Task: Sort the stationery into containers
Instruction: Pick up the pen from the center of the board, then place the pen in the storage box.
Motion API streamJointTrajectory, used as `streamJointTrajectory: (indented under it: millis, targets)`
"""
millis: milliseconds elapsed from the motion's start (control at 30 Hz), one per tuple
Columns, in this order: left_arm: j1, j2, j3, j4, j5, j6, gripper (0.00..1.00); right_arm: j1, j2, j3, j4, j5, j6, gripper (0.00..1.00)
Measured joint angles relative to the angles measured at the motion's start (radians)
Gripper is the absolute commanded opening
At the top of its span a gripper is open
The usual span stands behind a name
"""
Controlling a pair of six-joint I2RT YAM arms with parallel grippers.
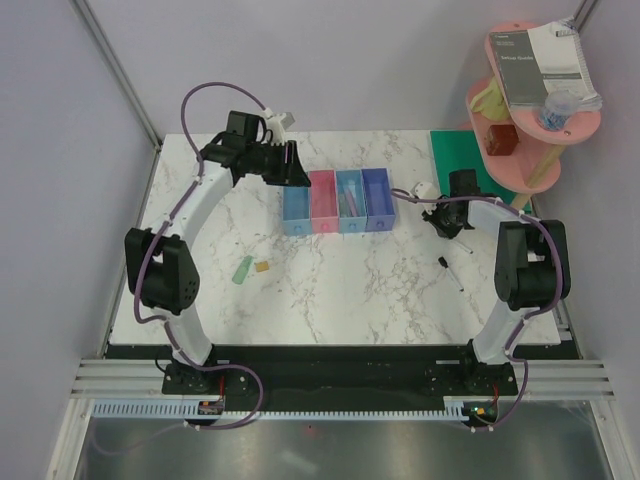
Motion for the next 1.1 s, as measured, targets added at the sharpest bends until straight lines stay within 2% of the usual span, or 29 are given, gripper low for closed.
streamJointTrajectory:
  millis: [100, 333, 500, 700, 800, 1100]
  targets:
    - [0.037, -0.048, -0.032, -0.031, -0.020, 0.032, 0.50, -0.003, 0.000, 0.003, -0.002, -0.006, -0.001, 0.01]
    - [0.056, -0.116, -0.120, -0.062, -0.136, 0.139, 0.50, -0.006, 0.003, 0.040, -0.078, -0.046, 0.052, 0.00]
    - [0.057, -0.115, -0.190, -0.084, -0.244, 0.212, 0.50, -0.006, 0.001, 0.166, -0.168, -0.123, 0.148, 0.00]
    - [0.057, -0.115, -0.253, -0.089, -0.343, 0.275, 0.50, -0.003, -0.024, 0.352, -0.183, -0.250, 0.301, 0.00]
    - [0.057, -0.115, -0.292, -0.090, -0.383, 0.297, 0.50, 0.002, -0.029, 0.410, -0.145, -0.317, 0.409, 0.00]
    - [0.057, -0.116, -0.399, -0.087, -0.500, 0.362, 0.50, 0.092, 0.002, 0.440, 0.056, -0.419, 0.682, 0.00]
